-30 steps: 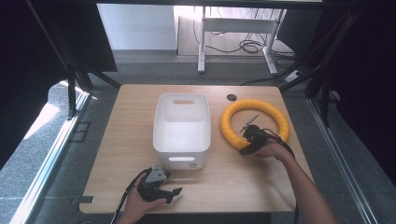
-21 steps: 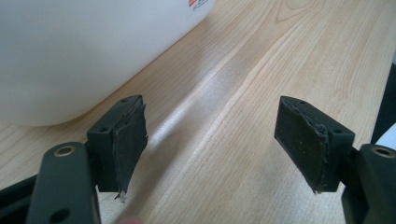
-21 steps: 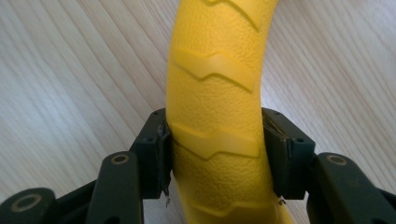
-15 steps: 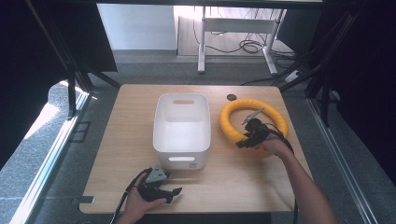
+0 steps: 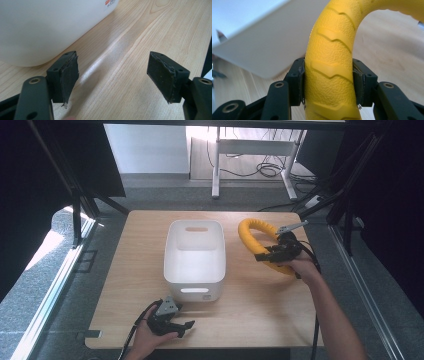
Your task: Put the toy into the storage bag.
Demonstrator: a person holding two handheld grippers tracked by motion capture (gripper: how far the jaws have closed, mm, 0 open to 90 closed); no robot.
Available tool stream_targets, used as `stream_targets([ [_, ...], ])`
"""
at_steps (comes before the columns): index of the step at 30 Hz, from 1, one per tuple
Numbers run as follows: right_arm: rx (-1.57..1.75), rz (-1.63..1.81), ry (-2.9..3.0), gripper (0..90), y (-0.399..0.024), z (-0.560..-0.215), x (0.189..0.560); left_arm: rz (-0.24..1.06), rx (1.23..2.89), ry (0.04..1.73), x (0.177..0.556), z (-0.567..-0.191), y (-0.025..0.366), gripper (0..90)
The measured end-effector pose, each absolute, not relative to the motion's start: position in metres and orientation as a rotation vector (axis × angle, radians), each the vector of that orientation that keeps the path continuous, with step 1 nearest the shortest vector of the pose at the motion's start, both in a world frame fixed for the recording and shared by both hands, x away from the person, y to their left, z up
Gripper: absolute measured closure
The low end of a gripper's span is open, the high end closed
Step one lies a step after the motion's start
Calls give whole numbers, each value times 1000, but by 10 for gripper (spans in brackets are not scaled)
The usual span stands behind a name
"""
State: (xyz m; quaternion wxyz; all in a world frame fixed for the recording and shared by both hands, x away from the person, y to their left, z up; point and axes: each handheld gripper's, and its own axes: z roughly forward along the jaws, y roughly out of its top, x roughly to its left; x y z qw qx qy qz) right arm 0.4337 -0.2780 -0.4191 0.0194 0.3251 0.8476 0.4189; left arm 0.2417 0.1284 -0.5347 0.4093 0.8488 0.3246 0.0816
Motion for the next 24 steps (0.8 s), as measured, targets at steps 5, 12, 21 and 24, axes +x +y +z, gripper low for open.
stream_targets([
  [5, 992, 1430, 2561, 520, -282, -404, 430, 207, 2138, 815, 241, -534, 128, 254],
  [12, 978, 1505, 2514, 520, -283, -396, 425, 207, 2139, 814, 241, -534, 128, 254],
  [21, 928, 1610, 2446, 520, -287, -382, 415, 206, 2144, 812, 241, -535, 128, 254],
  [24, 901, 1645, 2424, 520, -287, -379, 410, 205, 2146, 810, 241, -535, 127, 253],
])
